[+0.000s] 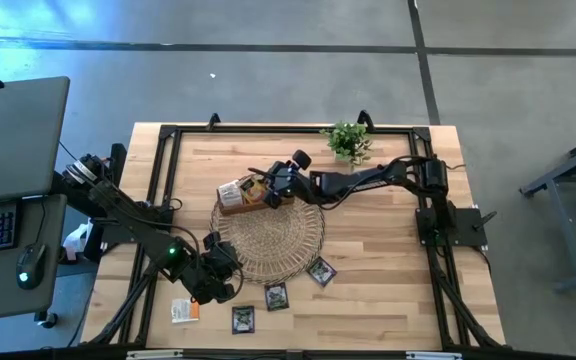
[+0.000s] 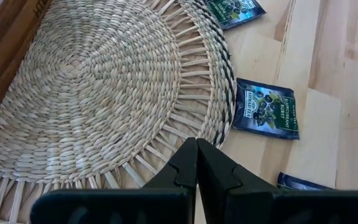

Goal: Pick & Place Tea
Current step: Put the violet tea packet into the right compartment of the wooden organizer

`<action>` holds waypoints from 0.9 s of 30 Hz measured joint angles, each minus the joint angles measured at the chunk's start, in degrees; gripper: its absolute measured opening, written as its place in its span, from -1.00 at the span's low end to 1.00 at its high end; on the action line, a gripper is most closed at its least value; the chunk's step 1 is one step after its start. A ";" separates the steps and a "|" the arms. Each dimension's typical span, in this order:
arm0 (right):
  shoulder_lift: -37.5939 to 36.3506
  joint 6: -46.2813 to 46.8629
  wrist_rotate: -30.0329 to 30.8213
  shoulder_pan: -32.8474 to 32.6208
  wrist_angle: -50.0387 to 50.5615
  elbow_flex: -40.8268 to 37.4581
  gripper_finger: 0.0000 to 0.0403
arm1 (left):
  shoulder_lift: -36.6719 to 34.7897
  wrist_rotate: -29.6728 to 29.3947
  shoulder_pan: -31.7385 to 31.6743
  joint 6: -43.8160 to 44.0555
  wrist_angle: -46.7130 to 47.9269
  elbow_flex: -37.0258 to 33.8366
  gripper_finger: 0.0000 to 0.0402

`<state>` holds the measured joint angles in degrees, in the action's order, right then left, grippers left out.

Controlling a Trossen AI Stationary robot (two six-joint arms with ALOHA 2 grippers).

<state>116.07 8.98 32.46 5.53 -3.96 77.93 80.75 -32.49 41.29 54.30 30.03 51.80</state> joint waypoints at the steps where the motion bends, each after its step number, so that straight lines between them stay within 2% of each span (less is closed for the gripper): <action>1: 0.00 0.18 -0.50 -0.06 -0.15 0.00 -0.23 | 0.00 0.00 0.01 0.00 0.00 0.00 -0.99; 6: -0.02 6.37 -1.10 -0.08 -0.69 0.00 -0.20 | 0.00 0.02 0.01 0.00 0.01 0.01 -0.99; 11: -0.02 5.22 -3.73 -0.06 0.15 0.02 -0.28 | 0.00 0.09 -0.01 0.00 0.01 0.01 -0.99; 16: -0.02 7.79 -4.87 -0.08 6.90 0.02 -0.47 | 0.00 0.11 0.00 0.00 0.01 0.00 -0.99; 22: -0.02 9.01 -6.57 0.20 12.39 0.02 -0.92 | 0.00 0.06 -0.01 0.00 0.01 -0.01 -0.99; 27: -0.18 3.44 -6.55 0.24 10.74 0.02 -0.92 | 0.00 0.02 0.01 0.00 0.01 -0.01 -0.99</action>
<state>115.89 12.41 25.91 5.77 6.78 77.95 80.75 -32.47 41.30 54.30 30.04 51.79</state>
